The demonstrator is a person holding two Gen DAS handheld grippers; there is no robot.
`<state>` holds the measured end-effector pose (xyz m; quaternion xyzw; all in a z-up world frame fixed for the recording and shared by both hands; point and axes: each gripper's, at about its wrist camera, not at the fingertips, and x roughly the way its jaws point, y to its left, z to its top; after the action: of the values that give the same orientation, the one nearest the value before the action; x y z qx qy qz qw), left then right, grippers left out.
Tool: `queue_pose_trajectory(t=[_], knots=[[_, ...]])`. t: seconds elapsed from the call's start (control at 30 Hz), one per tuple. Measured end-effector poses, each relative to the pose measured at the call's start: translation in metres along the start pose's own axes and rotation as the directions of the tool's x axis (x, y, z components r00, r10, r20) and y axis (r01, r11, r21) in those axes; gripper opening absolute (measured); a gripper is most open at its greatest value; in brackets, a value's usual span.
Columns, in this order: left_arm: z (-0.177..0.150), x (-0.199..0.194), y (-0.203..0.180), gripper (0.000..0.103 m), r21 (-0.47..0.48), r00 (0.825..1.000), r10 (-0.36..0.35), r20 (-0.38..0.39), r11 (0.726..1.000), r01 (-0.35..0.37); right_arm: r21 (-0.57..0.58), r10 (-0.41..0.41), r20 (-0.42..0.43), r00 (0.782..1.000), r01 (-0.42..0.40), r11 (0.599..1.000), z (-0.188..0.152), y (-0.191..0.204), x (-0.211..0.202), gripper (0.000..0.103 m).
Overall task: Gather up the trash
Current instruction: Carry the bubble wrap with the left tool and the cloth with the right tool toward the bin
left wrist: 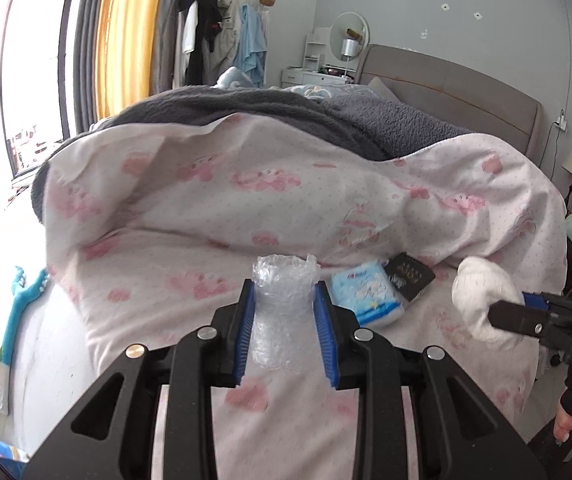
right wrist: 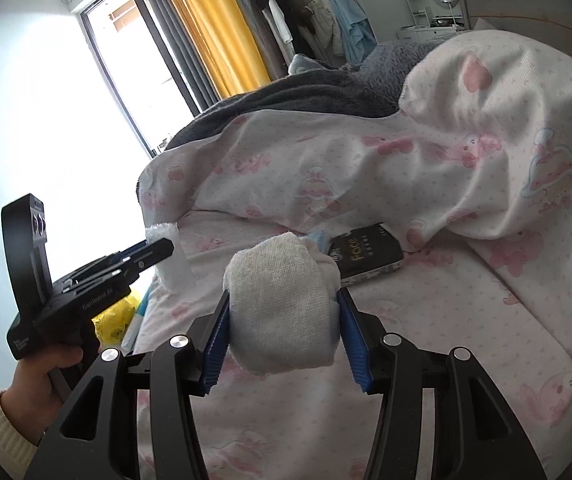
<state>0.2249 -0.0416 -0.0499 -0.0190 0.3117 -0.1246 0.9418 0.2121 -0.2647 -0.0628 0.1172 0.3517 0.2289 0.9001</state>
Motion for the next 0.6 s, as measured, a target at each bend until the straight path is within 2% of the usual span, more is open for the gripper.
queue_pose_trajectory(t=[0.2,0.6], knots=[[-0.014,-0.024,0.018,0.032,-0.005,0.999,0.044,0.001,0.999,-0.044,-0.024,0.018,0.014,1.0,-0.017,1.0,0.0,0.025,-0.002,0.052],[-0.041,-0.067,0.072,0.032,-0.086,0.989,0.146,0.0,0.986,-0.146,-0.147,0.07,0.014,0.997,-0.067,0.987,0.004,0.098,0.017,0.052]])
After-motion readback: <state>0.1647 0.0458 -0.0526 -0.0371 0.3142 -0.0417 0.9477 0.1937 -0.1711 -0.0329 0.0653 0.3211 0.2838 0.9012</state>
